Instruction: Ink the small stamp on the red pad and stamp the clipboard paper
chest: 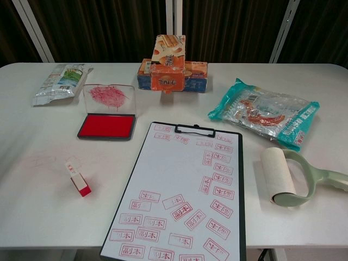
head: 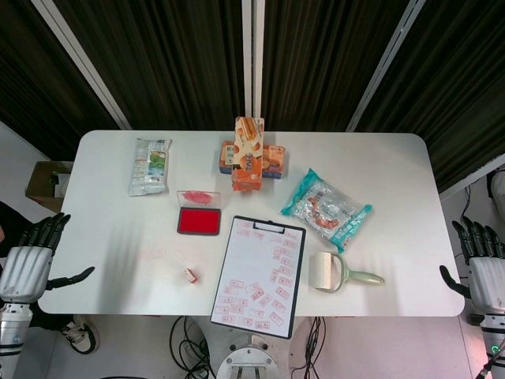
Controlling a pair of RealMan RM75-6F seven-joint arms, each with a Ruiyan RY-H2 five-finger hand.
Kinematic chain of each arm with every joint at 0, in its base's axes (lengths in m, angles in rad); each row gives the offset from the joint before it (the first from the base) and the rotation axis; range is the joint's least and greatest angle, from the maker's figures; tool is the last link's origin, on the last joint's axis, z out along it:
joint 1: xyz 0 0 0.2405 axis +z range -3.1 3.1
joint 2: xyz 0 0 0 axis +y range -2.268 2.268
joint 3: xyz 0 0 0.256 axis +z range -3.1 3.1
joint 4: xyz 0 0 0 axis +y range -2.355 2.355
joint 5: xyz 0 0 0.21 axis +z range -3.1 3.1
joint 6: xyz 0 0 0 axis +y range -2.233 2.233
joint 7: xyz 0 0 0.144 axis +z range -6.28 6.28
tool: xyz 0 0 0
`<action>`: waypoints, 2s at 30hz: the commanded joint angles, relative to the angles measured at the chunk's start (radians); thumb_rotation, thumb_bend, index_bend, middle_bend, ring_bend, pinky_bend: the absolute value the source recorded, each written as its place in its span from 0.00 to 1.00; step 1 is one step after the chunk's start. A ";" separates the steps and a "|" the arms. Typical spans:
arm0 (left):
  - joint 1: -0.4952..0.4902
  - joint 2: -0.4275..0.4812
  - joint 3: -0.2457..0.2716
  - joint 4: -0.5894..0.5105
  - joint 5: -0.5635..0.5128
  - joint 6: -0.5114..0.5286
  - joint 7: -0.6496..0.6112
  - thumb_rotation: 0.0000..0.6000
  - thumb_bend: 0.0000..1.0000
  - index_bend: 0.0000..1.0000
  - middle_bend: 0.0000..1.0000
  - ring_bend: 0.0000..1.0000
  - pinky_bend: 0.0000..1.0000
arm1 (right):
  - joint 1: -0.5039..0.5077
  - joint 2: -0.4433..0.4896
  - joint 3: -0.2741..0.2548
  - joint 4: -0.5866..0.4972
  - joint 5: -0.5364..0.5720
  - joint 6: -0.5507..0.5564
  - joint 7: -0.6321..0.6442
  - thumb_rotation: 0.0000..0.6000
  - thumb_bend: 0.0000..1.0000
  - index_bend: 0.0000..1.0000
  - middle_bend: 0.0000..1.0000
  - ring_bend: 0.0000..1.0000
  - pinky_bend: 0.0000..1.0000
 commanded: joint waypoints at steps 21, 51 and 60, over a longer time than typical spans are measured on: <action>-0.047 -0.026 0.015 0.082 0.204 0.079 -0.153 1.00 0.04 0.16 0.20 0.27 0.49 | -0.009 0.014 0.003 -0.027 0.005 0.005 -0.028 1.00 0.21 0.00 0.00 0.00 0.00; -0.296 -0.313 0.078 0.198 0.360 -0.286 0.119 1.00 0.12 0.26 0.31 0.90 0.99 | -0.024 0.048 0.025 -0.050 0.027 0.025 -0.006 1.00 0.22 0.00 0.00 0.00 0.00; -0.359 -0.353 0.100 0.247 0.391 -0.313 0.095 1.00 0.16 0.32 0.34 0.91 0.99 | -0.027 0.051 0.037 -0.038 0.044 0.027 0.012 1.00 0.22 0.00 0.00 0.00 0.00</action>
